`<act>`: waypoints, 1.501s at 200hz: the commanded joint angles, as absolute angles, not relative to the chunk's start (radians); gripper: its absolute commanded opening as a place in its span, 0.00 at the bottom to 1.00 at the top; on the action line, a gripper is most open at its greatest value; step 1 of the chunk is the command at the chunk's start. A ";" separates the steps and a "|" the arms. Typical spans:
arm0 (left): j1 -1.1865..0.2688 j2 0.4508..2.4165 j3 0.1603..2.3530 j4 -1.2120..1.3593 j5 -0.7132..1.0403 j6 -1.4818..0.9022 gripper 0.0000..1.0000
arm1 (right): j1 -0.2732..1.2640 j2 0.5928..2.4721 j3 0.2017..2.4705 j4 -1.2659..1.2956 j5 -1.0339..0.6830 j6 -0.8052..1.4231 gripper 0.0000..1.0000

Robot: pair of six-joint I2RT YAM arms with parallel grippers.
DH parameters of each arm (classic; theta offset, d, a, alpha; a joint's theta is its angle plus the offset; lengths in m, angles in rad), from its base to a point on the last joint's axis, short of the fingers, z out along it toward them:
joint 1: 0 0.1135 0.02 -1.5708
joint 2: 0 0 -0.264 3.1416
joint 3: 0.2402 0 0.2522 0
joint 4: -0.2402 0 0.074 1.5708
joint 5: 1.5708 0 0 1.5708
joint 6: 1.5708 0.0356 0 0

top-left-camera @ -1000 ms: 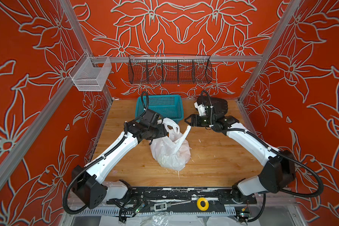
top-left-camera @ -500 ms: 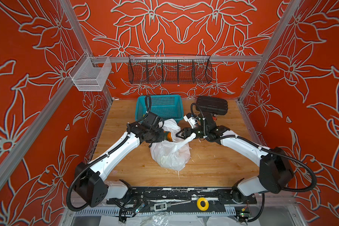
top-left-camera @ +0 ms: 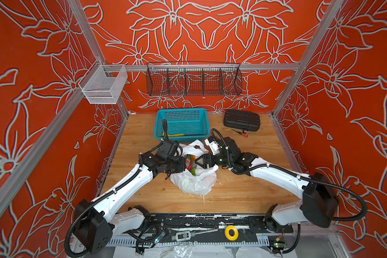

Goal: Untie the knot of the plastic bag and take out the fruit

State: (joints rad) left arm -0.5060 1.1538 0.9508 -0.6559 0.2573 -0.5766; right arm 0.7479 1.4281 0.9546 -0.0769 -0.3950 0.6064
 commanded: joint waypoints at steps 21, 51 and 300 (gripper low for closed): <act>-0.516 1.132 0.947 -0.636 0.282 -0.591 0.00 | 0.782 1.510 1.007 -0.055 -0.229 0.658 0.91; -0.520 1.132 0.947 -0.634 0.280 -0.592 0.00 | 0.796 1.571 1.036 -0.037 -0.207 0.674 0.87; -0.464 0.948 0.962 -0.870 -0.050 -0.510 0.00 | 0.381 1.371 0.953 -0.367 0.119 0.497 0.78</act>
State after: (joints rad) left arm -0.5037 0.9920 0.9314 -0.7746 0.0254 -0.5488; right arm 0.4404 1.4143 0.9730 -0.3363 0.1162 0.5014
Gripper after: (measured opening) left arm 0.047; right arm 0.779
